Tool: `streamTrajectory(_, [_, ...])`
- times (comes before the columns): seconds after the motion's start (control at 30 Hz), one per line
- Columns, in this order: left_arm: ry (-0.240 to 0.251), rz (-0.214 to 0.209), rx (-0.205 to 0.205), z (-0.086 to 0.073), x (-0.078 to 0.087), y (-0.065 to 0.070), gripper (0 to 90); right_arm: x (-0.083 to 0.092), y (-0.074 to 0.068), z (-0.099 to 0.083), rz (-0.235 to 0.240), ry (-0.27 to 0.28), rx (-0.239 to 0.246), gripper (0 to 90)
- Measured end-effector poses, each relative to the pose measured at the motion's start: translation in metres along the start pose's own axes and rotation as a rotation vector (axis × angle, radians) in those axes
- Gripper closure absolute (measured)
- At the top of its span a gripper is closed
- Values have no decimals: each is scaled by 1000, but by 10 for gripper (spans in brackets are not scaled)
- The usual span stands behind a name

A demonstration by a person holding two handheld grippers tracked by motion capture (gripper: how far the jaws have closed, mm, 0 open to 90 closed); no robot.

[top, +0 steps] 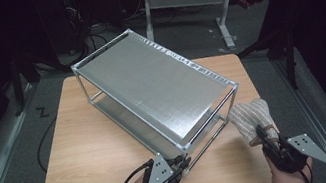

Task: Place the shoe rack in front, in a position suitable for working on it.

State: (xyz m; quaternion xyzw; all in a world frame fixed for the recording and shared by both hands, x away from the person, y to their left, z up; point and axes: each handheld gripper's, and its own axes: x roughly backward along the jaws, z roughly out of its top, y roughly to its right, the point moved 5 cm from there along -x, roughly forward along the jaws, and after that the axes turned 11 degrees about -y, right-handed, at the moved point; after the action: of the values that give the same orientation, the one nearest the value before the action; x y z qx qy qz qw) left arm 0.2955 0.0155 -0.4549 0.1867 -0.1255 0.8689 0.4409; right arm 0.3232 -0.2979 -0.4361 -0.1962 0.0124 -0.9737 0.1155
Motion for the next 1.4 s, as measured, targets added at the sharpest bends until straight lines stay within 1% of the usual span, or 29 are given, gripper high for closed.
streamTrajectory(0.13, [0, 18, -4, -8, 15, -7, 794, -3, -6, 0, 18, -4, 8, 673])
streamTrajectory(0.17, [8, 26, 8, -13, 23, -10, 794, -4, -12, 2, 35, 0, 18, 673])
streamTrajectory(0.2, [8, 26, 8, -13, 23, -10, 794, -4, -12, 2, 35, 0, 18, 673])
streamTrajectory(0.23, [19, 41, 18, -19, 32, -14, 794, -4, -21, 6, 51, 16, 26, 673])
streamTrajectory(0.27, [19, 41, 18, -19, 32, -14, 794, -4, -21, 6, 51, 16, 26, 673])
streamTrajectory(0.3, [27, 46, 23, -22, 36, -16, 794, -4, -29, 10, 70, 30, 39, 673])
streamTrajectory(0.37, [45, 45, 33, -27, 42, -19, 795, -4, -32, 12, 77, 37, 39, 673])
streamTrajectory(0.43, [61, 37, 48, -32, 48, -23, 797, -5, -41, 17, 90, 47, 61, 673])
streamTrajectory(0.5, [54, 41, 39, -32, 50, -24, 797, -7, -42, 16, 92, 44, 68, 674])
streamTrajectory(0.53, [53, 42, 37, -32, 50, -24, 796, -12, -44, 15, 96, 29, 67, 674])
streamTrajectory(0.57, [60, 40, 45, -33, 51, -24, 796, -21, -45, 9, 98, -4, 65, 675])
streamTrajectory(0.6, [60, 40, 45, -33, 51, -24, 796, -21, -45, 9, 98, -4, 65, 675])
streamTrajectory(0.63, [62, 46, 43, -34, 51, -24, 796, -25, -45, 7, 104, -19, 67, 675])
streamTrajectory(0.67, [48, 51, 38, -36, 51, -23, 780, -34, -45, -1, 102, -60, 71, 676])
streamTrajectory(0.73, [39, 55, 34, -38, 50, -23, 743, -37, -45, -4, 101, -69, 72, 677])
streamTrajectory(0.77, [26, 56, 34, -42, 48, -22, 726, -43, -43, -10, 99, -97, 71, 677])
streamTrajectory(0.8, [26, 56, 34, -42, 48, -22, 719, -43, -43, -10, 99, -97, 71, 677])
streamTrajectory(0.83, [17, 60, 36, -44, 45, -22, 710, -45, -41, -15, 96, -120, 70, 677])
streamTrajectory(0.87, [17, 60, 36, -44, 45, -22, 706, -45, -41, -15, 96, -120, 70, 677])
streamTrajectory(0.9, [16, 68, 44, -44, 44, -22, 701, -48, -40, -21, 87, -148, 79, 677])
streamTrajectory(0.97, [16, 69, 47, -44, 43, -23, 701, -50, -39, -24, 84, -168, 82, 677])
streamTrajectory(1.0, [16, 69, 47, -44, 43, -23, 701, -50, -39, -24, 84, -168, 82, 677])
streamTrajectory(1.03, [14, 68, 49, -45, 42, -23, 701, -52, -39, -28, 83, -190, 92, 677])
streamTrajectory(1.1, [14, 68, 51, -45, 42, -23, 702, -53, -38, -30, 79, -200, 86, 677])
streamTrajectory(1.13, [13, 68, 50, -45, 41, -24, 704, -55, -37, -33, 78, -222, 95, 677])
streamTrajectory(1.17, [15, 70, 52, -45, 41, -25, 705, -56, -37, -34, 77, -232, 97, 677])
streamTrajectory(1.3, [19, 64, 47, -44, 41, -26, 708, -57, -34, -37, 68, -243, 109, 678])
streamTrajectory(1.37, [15, 62, 35, -44, 41, -24, 764, -57, -30, -39, 59, -253, 102, 678])
streamTrajectory(1.4, [13, 79, 28, -43, 41, -24, 789, -57, -28, -40, 53, -258, 99, 679])
